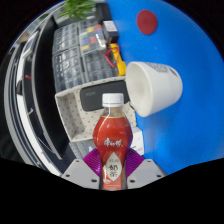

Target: Pour water

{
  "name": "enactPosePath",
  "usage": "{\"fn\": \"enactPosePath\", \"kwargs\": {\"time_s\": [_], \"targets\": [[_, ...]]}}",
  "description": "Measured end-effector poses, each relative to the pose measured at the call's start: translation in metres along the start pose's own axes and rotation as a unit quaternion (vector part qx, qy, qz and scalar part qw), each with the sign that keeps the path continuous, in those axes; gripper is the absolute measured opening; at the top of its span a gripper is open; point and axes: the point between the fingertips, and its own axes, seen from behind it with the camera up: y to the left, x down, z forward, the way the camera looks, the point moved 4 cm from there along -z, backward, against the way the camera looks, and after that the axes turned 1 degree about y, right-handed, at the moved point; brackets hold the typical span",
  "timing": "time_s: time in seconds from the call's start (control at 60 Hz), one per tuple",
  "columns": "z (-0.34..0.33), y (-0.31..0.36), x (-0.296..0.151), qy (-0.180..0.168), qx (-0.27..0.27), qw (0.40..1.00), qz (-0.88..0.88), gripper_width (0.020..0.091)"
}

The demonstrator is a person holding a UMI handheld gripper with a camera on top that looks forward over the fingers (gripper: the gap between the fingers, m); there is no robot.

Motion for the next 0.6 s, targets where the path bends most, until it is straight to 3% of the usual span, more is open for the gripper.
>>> {"fn": "enactPosePath", "kwargs": {"time_s": [0.283,0.6], "targets": [[0.000,-0.006,-0.011,-0.001,-0.002,0.997,0.083,0.0271],[-0.003,0.015,0.001,0.035,0.013,0.998,-0.056,0.0272]]}}
